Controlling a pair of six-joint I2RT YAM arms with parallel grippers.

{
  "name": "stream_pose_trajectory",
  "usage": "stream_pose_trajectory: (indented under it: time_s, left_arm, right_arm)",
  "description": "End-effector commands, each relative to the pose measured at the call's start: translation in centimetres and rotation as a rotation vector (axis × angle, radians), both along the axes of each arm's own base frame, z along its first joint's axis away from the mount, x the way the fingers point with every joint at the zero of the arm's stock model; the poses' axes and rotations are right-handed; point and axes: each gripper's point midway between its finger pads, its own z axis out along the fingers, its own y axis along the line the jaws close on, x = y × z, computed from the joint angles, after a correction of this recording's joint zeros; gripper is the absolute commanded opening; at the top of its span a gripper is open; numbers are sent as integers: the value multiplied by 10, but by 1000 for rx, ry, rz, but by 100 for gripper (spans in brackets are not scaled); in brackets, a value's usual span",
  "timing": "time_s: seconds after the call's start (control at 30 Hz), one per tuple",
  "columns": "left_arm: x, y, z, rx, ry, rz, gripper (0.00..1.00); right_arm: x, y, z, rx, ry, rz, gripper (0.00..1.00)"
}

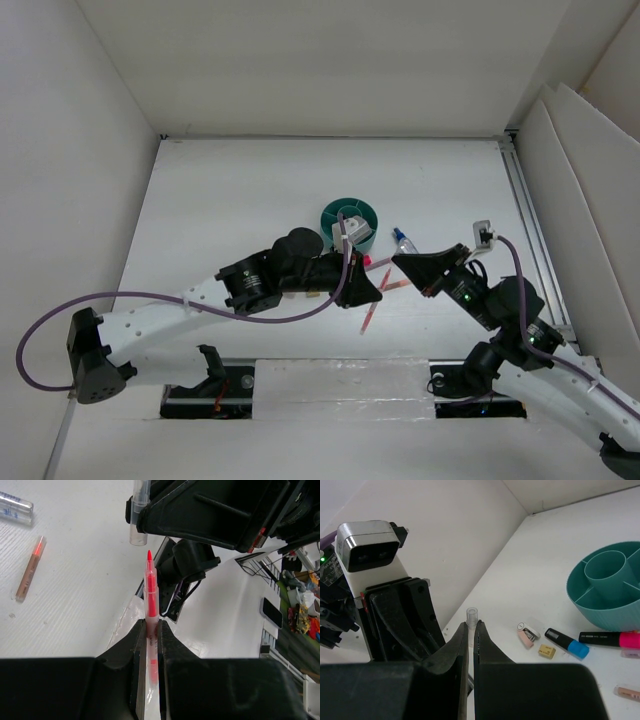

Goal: Sort the stationery into containers
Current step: Close the pen cap on the pen.

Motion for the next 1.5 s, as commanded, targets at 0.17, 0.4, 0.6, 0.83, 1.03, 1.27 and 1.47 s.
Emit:
stream_pose_trajectory:
  time_s: [0.17, 0.4, 0.6, 0.83, 1.03, 1.27, 1.47]
  left_arm:
    - [5, -8, 27, -63, -47, -1, 0]
    - [5, -8, 27, -63, -47, -1, 0]
    - [5, -8, 27, -63, -47, -1, 0]
    - [4, -8, 27, -64, -45, -10, 0]
    - [4, -8, 31, -72, -49, -10, 0]
    - [2, -8, 31, -74, -47, -18, 0]
    - [1, -10, 28, -67, -40, -27, 0]
  right_arm:
    - [-14, -3, 27, 56, -58, 41, 0]
    - [-15, -4, 27, 61, -51, 43, 0]
    - [-13, -4, 20, 48, -36, 34, 0]
    - [-13, -7, 22, 56, -41, 25, 0]
    - [-12, -6, 17, 49, -35, 25, 0]
    - [-11, -4, 15, 42, -29, 25, 0]
    - [-9, -5, 15, 43, -27, 16, 0]
